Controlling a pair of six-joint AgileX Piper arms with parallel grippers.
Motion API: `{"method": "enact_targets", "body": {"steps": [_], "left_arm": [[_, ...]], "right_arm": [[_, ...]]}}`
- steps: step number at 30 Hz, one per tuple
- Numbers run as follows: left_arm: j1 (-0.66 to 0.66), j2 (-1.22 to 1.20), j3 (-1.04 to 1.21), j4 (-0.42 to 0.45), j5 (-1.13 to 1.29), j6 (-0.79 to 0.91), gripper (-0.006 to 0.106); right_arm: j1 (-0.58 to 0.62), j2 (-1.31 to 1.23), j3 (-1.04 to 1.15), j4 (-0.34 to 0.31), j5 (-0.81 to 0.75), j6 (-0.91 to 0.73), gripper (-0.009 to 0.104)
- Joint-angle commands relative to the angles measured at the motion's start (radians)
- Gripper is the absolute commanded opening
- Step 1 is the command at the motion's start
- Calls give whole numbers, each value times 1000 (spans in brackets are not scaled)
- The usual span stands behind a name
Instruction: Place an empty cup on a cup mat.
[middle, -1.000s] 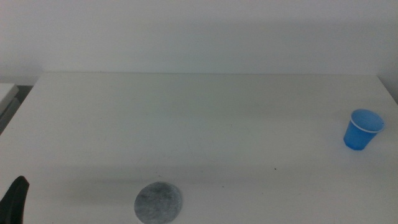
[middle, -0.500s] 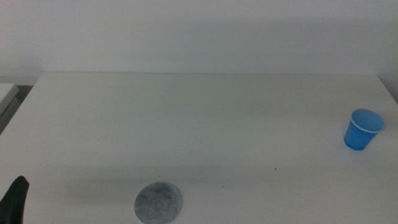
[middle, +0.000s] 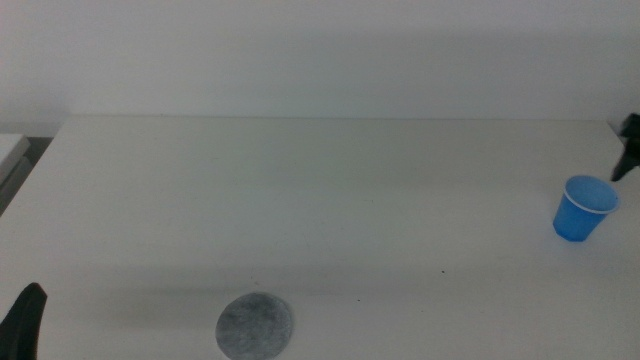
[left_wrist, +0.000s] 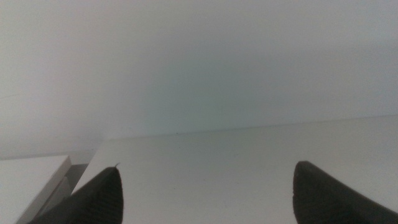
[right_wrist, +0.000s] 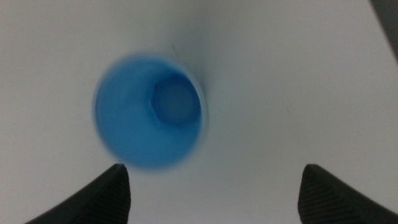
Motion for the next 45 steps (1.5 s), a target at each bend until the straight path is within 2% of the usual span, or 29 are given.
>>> {"method": "enact_targets", "body": {"steps": [1, 4, 7, 8, 10, 11, 14, 18, 21, 22, 26, 30, 33, 37, 45], "left_arm": [[0, -4, 0, -7, -12, -3, 94], [0, -4, 0, -7, -12, -3, 94], [0, -4, 0, -7, -12, -3, 94], [0, -4, 0, -7, -12, -3, 94], [0, -4, 0, -7, -12, -3, 94], [0, -4, 0, -7, -12, -3, 94], [0, -4, 0, -7, -12, -3, 94], [0, -4, 0, -7, -12, -3, 94], [0, -4, 0, -7, -12, -3, 94], [0, -4, 0, -7, -12, -3, 94], [0, -4, 0, -7, -12, -3, 94], [0, -4, 0, -7, -12, -3, 94], [0, -4, 0, -7, -12, -3, 94], [0, -4, 0, -7, -12, -3, 94], [0, -4, 0, -7, -12, -3, 94]], "right_arm": [[8, 66, -41, 0, -17, -11, 77], [8, 147, -64, -4, -37, -5, 73], [8, 211, -66, -4, -65, -5, 61], [8, 231, -66, -4, -69, -7, 51], [10, 252, -66, -4, -94, -74, 22], [19, 256, -66, -4, -96, -125, -2], [65, 220, -66, 20, -99, -142, -3], [206, 140, -66, 18, -61, -135, -3], [359, 94, -66, 16, -20, -109, -3], [571, 72, -66, 33, 24, -72, -3], [761, 72, -66, 45, 9, -23, -3], [923, 81, -66, 45, -103, 9, -3], [998, 102, -66, 43, -169, 44, -3], [1055, 144, -89, 42, -184, 55, -3], [1082, 248, -182, 36, -137, 55, -3]]}}
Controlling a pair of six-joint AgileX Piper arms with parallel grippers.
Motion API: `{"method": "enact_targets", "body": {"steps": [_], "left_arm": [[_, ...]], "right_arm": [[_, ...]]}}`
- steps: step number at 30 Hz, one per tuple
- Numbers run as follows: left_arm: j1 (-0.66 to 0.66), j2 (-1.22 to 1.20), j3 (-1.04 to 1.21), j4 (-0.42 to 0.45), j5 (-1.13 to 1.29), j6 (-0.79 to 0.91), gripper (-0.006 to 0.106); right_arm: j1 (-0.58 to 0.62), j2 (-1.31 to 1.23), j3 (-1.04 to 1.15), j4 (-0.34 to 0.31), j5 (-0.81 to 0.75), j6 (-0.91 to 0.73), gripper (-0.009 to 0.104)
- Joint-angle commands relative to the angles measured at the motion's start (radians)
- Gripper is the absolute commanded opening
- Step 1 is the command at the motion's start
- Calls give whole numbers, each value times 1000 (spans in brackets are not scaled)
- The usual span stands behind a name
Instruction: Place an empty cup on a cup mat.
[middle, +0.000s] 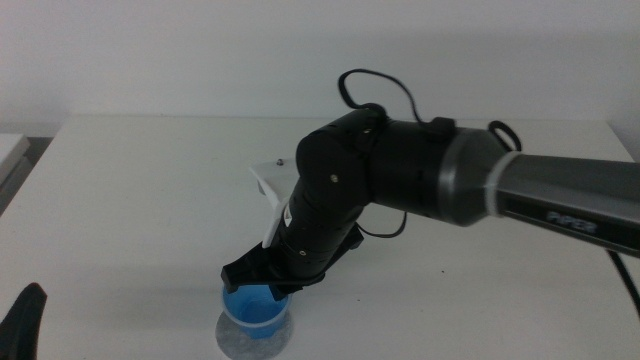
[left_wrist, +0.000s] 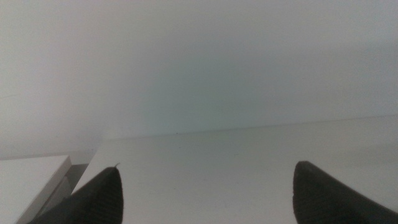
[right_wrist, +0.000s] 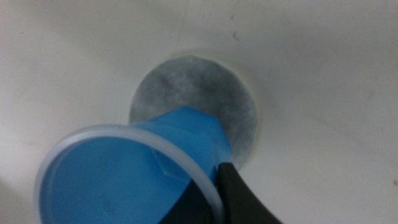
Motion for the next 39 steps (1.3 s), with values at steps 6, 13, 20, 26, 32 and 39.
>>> {"method": "enact_targets", "body": {"steps": [6, 13, 20, 26, 32, 39], "left_arm": [[0, -4, 0, -7, -12, -3, 94], [0, -4, 0, -7, -12, -3, 94], [0, -4, 0, -7, -12, -3, 94], [0, -4, 0, -7, -12, -3, 94], [0, -4, 0, -7, -12, -3, 94], [0, -4, 0, -7, -12, -3, 94]], "right_arm": [[12, 44, -38, -16, 10, 3, -3], [12, 60, -39, -8, 10, -27, -2], [12, 61, -39, -6, 6, -30, 5], [12, 61, -39, -6, 3, -30, 23], [12, 28, -73, -18, 42, -71, 67], [6, -121, -121, -59, 105, -78, 93]]}}
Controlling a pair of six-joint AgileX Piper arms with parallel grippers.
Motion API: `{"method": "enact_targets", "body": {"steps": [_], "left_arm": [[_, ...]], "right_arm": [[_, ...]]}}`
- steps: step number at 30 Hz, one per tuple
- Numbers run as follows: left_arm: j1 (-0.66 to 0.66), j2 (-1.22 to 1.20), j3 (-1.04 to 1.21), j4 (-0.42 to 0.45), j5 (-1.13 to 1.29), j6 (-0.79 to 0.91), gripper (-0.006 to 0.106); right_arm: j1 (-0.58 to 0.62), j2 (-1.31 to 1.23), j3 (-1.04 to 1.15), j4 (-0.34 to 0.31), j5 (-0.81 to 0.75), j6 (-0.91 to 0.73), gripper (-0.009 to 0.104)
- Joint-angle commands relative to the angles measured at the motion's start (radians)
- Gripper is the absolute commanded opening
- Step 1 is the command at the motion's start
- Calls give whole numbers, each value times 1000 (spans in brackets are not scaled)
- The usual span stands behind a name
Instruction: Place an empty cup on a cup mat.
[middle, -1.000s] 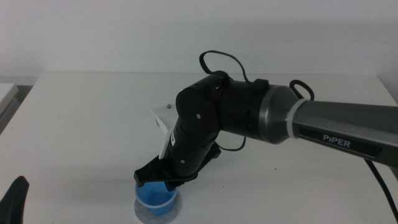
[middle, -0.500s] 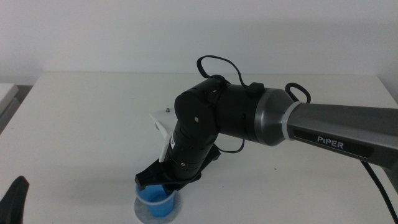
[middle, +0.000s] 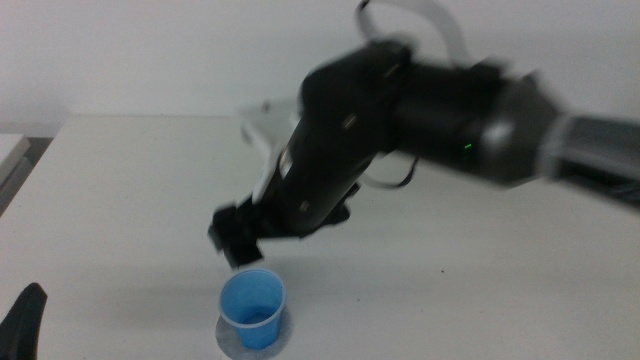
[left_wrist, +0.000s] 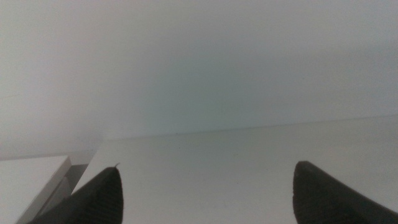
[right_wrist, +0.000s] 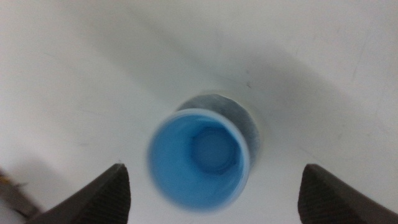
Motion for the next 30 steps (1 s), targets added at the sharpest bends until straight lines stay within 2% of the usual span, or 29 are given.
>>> {"method": "enact_targets", "body": {"steps": [1, 6, 10, 12, 17, 20, 25, 30], "left_arm": [[0, -4, 0, -7, -12, -3, 94], [0, -4, 0, -7, -12, -3, 94], [0, -4, 0, -7, -12, -3, 94], [0, -4, 0, -7, -12, -3, 94], [0, -4, 0, -7, -12, -3, 94], [0, -4, 0, -7, -12, -3, 94], [0, -4, 0, -7, -12, -3, 94], [0, -4, 0, -7, -12, -3, 94]], "right_arm": [[-25, -85, -1, 4, 26, -12, 93], [-103, -358, 251, -24, -123, -12, 93], [-231, -623, 585, -66, -317, 52, 93], [-314, -741, 724, -71, -413, 35, 93], [-539, -1068, 1041, 24, -627, -168, 93], [-662, -1246, 1186, 7, -679, -171, 93], [-865, -1532, 1335, -100, -708, -205, 93], [-994, -1763, 1464, -94, -784, -248, 93]]}}
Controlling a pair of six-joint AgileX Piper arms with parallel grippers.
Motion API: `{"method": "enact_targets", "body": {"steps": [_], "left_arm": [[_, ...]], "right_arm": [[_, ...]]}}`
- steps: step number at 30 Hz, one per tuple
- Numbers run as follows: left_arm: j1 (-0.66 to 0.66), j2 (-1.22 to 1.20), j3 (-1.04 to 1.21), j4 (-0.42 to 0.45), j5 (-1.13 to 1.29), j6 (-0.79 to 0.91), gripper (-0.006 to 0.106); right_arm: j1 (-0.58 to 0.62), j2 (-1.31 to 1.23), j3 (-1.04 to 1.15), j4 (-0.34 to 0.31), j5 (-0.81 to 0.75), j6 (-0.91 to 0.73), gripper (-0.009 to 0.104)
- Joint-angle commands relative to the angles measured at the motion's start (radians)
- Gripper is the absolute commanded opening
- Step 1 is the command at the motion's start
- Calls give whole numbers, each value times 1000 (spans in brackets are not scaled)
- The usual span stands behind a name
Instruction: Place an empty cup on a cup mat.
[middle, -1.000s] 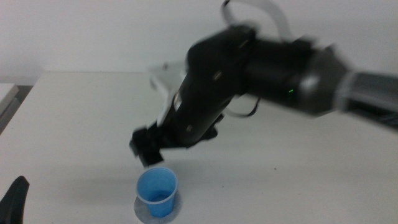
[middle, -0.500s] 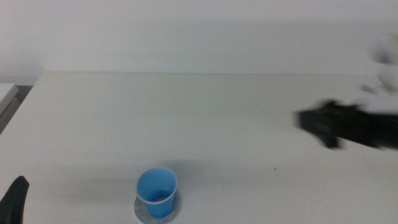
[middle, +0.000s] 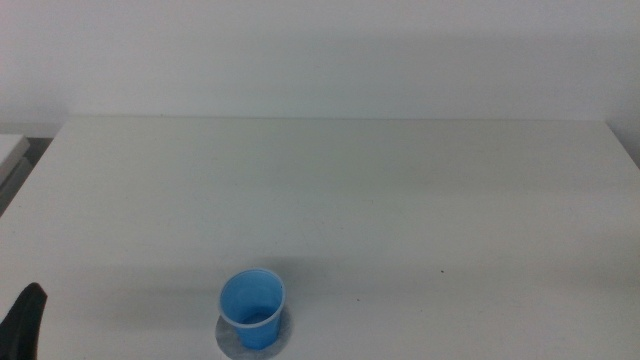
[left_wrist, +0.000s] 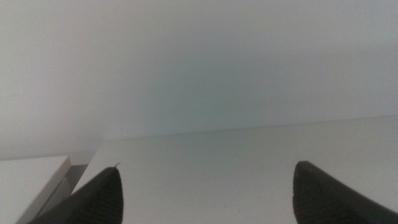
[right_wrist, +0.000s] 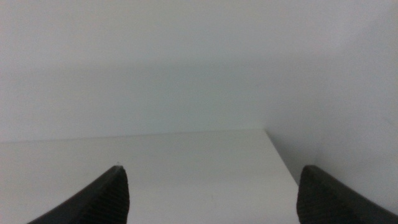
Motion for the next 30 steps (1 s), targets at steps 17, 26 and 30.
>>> {"method": "enact_targets", "body": {"steps": [17, 26, 30], "left_arm": [[0, -4, 0, -7, -12, -3, 94], [0, -4, 0, -7, -12, -3, 94], [0, -4, 0, -7, -12, -3, 94]], "right_arm": [[-16, -158, 221, -73, -3, -16, 93], [29, -158, 221, -73, 4, -16, 93], [34, -158, 221, -73, 4, -16, 93]]}}
